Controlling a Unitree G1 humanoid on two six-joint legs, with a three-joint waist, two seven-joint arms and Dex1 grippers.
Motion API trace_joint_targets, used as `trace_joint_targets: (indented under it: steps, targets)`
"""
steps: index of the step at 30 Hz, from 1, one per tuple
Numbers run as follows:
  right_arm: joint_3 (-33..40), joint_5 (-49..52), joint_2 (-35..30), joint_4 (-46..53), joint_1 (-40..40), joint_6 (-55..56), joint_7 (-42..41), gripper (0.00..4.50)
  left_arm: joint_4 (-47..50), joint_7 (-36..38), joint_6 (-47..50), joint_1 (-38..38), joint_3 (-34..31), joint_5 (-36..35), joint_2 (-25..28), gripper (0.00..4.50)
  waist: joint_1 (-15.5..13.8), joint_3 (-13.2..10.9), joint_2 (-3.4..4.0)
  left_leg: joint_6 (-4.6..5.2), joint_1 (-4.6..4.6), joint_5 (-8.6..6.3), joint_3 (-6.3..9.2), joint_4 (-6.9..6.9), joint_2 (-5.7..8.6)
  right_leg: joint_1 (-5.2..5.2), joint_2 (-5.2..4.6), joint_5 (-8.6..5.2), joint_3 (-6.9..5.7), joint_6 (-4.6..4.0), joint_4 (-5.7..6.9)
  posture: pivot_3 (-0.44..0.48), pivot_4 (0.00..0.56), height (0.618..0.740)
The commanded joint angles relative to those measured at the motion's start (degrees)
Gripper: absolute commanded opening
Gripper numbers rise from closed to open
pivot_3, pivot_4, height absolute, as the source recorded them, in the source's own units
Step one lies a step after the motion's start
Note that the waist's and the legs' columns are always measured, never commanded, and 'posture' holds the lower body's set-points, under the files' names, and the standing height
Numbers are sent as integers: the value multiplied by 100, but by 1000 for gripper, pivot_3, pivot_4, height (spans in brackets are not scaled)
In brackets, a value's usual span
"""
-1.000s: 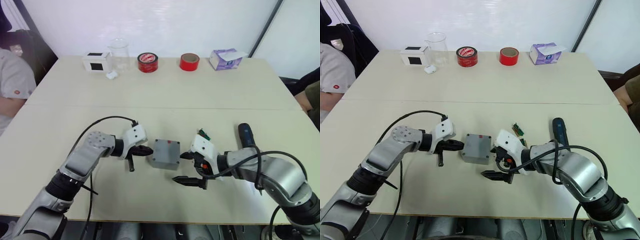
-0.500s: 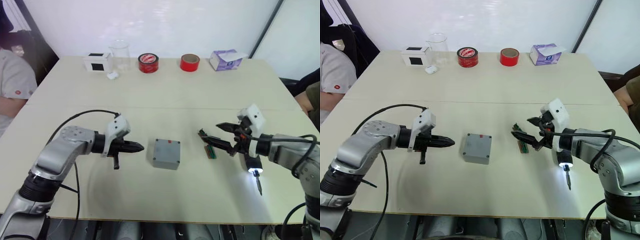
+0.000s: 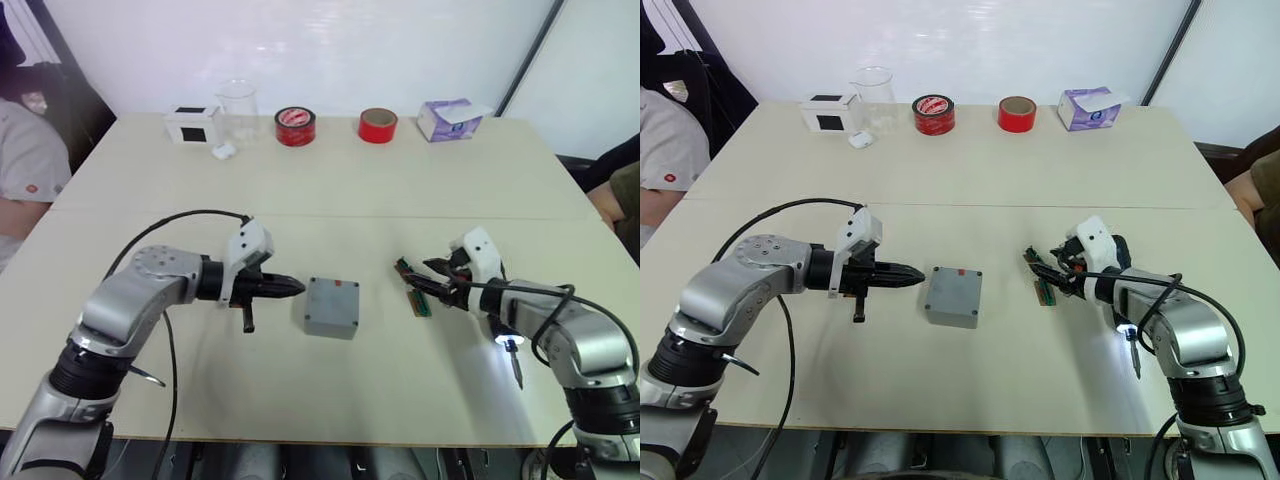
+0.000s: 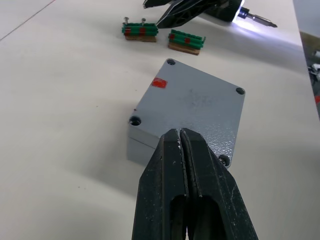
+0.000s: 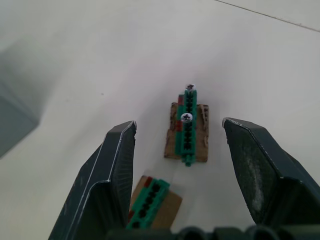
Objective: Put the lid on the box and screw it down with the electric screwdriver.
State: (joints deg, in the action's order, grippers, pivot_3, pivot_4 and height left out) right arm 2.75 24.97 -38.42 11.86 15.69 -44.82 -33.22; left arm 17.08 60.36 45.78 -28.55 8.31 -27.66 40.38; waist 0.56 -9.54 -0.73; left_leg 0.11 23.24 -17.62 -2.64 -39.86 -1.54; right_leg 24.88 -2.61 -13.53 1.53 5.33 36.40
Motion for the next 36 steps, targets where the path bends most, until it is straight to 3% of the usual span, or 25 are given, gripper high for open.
trace_joint_targets:
  steps: [1,9,10,11,12,17,29,36]
  targets:
    - [7,-141,60,-19,129,213,5,2840,105,-133,-16,-210,-131,-99,-87,0,-2,0,0,0,1,0,0,-1,0,0,0,0,0,0,0,0,150,740]
    - [11,-249,185,-143,142,308,1,2840,94,-181,-2,-205,-71,-144,-134,0,9,0,0,0,0,0,0,-1,0,0,1,0,0,0,0,0,150,740]
    - [17,-254,197,-149,142,310,2,2345,92,-180,-6,-202,-67,-141,-132,0,9,0,0,0,0,0,0,-1,0,0,1,0,0,0,0,0,150,740]
    - [21,-265,213,-161,148,321,9,2192,84,-176,-15,-198,-61,-135,-131,0,9,0,0,0,0,0,0,-1,0,0,0,0,0,0,0,0,150,740]
    - [27,-274,235,-179,158,331,21,1685,73,-173,-27,-194,-57,-128,-131,0,10,0,0,0,0,0,0,-1,0,0,0,0,0,0,0,0,150,740]
    - [8,-353,328,-249,194,365,35,21,80,-154,-6,-178,-58,-152,-122,0,7,0,0,0,0,0,-1,-1,0,-1,0,0,0,0,0,0,150,740]
    - [147,-363,281,-75,158,304,-11,21,89,-181,27,-170,-83,-172,-129,0,8,0,0,0,0,0,-1,-1,1,-1,0,0,0,0,0,0,150,740]
    - [489,-176,297,566,94,328,16,21,-28,-207,26,-193,-176,-256,-169,0,8,0,0,0,0,0,1,-1,0,0,0,0,0,0,0,0,150,740]
